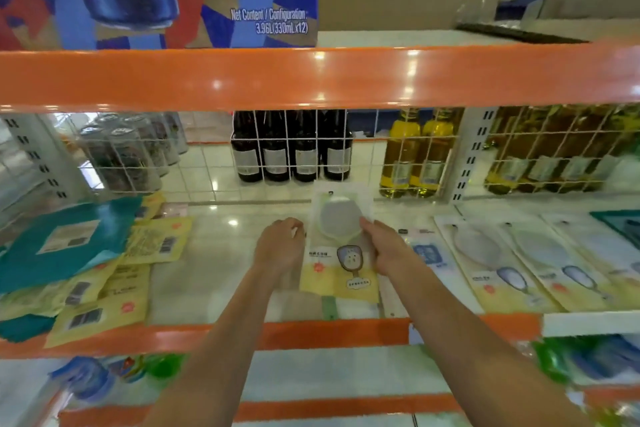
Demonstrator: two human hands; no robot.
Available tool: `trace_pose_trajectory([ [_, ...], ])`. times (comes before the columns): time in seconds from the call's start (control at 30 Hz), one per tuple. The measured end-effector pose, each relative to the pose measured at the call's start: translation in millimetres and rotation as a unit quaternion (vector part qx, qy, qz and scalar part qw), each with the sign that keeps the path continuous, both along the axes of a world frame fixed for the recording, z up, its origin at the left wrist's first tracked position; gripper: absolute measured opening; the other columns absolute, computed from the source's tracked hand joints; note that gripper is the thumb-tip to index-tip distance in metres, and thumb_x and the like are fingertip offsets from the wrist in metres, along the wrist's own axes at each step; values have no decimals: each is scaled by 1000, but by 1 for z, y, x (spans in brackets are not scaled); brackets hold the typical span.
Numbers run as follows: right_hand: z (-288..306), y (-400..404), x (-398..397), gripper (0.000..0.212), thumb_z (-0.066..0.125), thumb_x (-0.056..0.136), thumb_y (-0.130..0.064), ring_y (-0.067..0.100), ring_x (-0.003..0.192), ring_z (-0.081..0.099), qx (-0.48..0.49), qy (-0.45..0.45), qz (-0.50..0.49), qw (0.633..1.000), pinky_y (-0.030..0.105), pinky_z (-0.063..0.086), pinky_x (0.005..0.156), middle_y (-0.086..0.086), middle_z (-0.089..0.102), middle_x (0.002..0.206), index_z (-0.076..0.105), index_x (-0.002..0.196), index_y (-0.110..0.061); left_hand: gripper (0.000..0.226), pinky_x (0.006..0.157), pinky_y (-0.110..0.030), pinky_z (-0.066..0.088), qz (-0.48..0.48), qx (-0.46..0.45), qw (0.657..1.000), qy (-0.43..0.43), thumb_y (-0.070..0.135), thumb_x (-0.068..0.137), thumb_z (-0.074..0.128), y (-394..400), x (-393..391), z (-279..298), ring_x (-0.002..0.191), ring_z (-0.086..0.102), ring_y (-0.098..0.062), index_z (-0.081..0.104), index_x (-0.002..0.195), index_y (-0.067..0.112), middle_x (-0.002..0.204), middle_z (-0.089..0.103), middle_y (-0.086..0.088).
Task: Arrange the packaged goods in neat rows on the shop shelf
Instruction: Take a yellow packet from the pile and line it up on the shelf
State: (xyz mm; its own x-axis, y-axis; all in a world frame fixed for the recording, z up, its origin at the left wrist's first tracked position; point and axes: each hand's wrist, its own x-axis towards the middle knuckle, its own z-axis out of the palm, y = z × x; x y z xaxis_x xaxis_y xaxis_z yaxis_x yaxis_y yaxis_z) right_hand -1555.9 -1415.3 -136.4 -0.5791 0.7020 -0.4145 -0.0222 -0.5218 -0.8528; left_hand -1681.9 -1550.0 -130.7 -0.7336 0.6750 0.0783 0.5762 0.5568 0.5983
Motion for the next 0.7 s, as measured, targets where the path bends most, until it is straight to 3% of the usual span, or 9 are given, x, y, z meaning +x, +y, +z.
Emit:
trace_pose_trajectory([
  [0.1,5,2,12,30,54,95,-15,28,86,60,-20,1,-35,999,42,52,80,17,62,111,52,123,-5,32,88,-28,39,-48,19,999,2,25,98,44,14,1,4,114,54,-22,60,124,14,125,60,-6],
  [0.2,4,5,23,29,57,93,-15,30,97,58,-26,-16,-78,997,43,50,91,18,60,123,55,121,-5,33,84,-25,36,-86,18,996,12,26,98,45,24,2,5,115,53,-21,59,125,15,126,59,-4],
  [0.3,2,4,41,31,58,93,-15,31,106,58,-29,-34,-117,992,41,48,95,15,61,122,56,122,-4,33,82,-25,37,-125,6,992,12,29,98,43,34,4,4,115,54,-20,58,125,17,128,58,-2],
  [0.47,-2,-3,81,34,54,95,-14,30,104,57,-15,-37,-184,982,40,46,98,18,59,126,53,126,-1,33,86,-30,41,-209,-11,978,14,29,99,41,55,25,7,114,55,-22,58,125,18,128,58,-2],
  [0.53,-5,-7,103,30,55,95,-15,34,106,60,-14,-46,-214,976,42,48,97,20,61,122,56,122,-2,34,87,-33,45,-238,-15,971,23,30,99,41,65,41,7,109,59,-25,59,125,18,127,60,-2],
  [0.63,-8,-21,136,18,52,96,-15,28,87,64,-22,-21,-255,966,37,54,79,14,67,98,59,109,-4,34,84,-31,44,-294,-18,955,25,29,99,43,78,70,1,109,58,-23,59,125,16,124,62,-3],
  [0.7,-12,-29,158,19,51,97,-15,24,84,62,-18,-12,-272,962,39,54,82,9,65,95,59,112,-6,33,80,-31,45,-333,-16,943,13,32,98,44,85,89,-4,105,59,-22,60,123,17,121,63,-4],
])
